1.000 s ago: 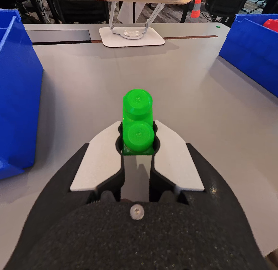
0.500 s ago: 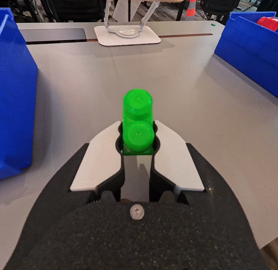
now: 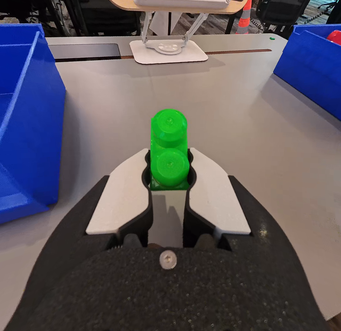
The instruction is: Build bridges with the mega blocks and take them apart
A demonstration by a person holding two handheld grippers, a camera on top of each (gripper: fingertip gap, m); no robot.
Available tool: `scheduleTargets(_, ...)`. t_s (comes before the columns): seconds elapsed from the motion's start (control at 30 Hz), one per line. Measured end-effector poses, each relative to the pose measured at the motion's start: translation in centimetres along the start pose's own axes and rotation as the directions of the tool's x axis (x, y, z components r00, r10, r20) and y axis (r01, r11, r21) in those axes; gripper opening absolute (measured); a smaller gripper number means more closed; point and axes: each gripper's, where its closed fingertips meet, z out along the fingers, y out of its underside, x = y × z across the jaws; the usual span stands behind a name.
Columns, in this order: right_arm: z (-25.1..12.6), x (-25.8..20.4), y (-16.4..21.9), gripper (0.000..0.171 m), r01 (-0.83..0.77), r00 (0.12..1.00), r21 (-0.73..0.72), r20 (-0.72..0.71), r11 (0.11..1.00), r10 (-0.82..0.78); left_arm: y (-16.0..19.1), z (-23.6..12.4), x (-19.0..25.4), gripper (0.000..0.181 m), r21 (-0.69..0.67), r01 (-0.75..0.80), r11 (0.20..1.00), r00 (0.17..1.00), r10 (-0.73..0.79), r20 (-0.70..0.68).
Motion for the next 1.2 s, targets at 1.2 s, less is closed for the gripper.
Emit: scheduleTargets(1.2, 0.4, -15.7, 5.0, 0.060, 0.533, 0.403, 0.062, 0.859, 0.844, -0.317, -1.0, -1.2, 14.5, 0.036, 0.190, -0.848, 0.496, 0.170, 0.592, -0.787)
